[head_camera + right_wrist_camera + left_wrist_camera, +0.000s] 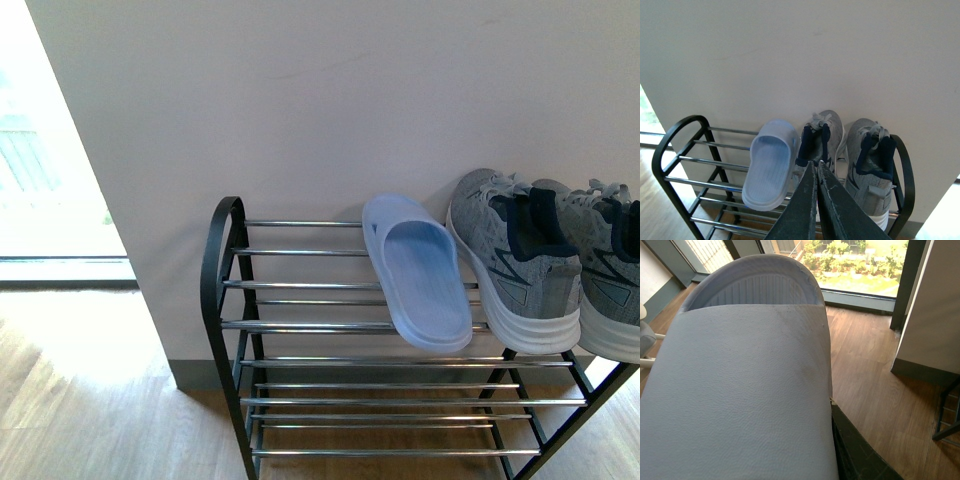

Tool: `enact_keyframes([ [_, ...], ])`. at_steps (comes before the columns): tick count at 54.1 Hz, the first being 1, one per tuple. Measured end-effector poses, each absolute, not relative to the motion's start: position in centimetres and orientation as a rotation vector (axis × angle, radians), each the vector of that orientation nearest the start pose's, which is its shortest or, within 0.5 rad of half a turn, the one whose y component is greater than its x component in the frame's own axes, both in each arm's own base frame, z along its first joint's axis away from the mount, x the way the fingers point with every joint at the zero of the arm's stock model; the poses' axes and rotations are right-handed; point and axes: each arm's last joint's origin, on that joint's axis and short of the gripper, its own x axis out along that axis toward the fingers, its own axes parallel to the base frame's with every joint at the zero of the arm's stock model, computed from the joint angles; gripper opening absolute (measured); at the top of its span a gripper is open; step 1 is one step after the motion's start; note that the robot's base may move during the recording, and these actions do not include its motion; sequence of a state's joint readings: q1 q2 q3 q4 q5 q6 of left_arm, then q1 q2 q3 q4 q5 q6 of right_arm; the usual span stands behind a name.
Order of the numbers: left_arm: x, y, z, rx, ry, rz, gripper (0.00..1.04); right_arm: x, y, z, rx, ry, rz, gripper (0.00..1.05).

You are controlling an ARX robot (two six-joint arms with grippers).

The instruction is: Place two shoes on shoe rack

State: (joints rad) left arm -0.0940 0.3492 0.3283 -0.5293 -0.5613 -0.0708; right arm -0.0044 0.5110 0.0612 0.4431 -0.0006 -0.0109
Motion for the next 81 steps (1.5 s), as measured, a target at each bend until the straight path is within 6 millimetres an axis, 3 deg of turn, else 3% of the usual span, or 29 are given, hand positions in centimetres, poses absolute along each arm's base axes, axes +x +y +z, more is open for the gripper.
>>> enact_keyframes([
  [65, 9.8, 0.6, 20.0, 0.111, 0.509, 0.474, 0.02, 9.7, 0.0, 17.0, -0.011, -0.016, -0.004, 0.02],
  [81, 9.8, 0.6, 20.0, 0.111, 0.509, 0.474, 0.02, 9.7, 0.0, 17.0, -0.011, -0.017, 0.000, 0.59],
])
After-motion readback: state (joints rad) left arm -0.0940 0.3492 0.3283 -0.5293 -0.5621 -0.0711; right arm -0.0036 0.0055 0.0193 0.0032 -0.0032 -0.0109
